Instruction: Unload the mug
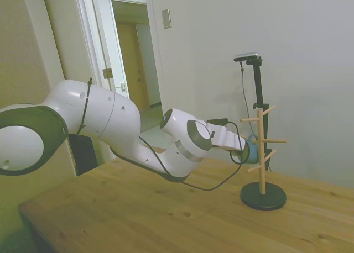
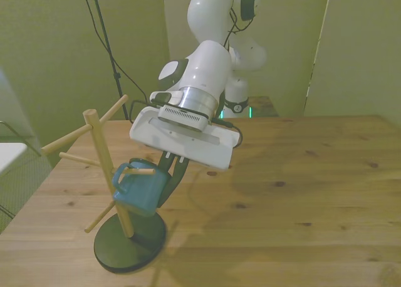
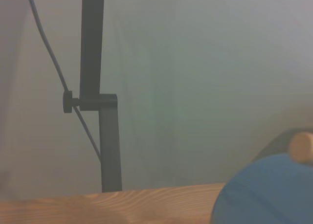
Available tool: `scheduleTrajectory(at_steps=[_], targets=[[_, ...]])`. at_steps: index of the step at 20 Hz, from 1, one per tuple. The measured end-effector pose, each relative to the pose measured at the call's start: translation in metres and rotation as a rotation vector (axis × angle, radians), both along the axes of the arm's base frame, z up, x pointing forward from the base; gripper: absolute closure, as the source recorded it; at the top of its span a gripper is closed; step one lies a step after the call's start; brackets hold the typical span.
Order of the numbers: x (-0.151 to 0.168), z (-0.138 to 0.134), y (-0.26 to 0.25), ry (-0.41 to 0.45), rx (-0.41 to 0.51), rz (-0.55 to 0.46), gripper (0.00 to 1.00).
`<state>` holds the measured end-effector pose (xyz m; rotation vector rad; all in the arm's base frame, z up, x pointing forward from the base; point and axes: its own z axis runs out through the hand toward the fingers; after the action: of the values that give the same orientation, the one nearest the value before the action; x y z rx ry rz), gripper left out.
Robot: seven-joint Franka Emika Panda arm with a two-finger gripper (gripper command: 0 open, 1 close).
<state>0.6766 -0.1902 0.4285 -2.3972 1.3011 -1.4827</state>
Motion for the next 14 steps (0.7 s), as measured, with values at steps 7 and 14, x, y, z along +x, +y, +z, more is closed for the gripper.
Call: scheduleTrajectory(at_steps=[7,14], targets=[[-0.013,0.004,0.022,-0.001,-0.026,0.027,1.00],[-0.013,0.004,0.051,-0.007,-0.057,0.069,1.00]])
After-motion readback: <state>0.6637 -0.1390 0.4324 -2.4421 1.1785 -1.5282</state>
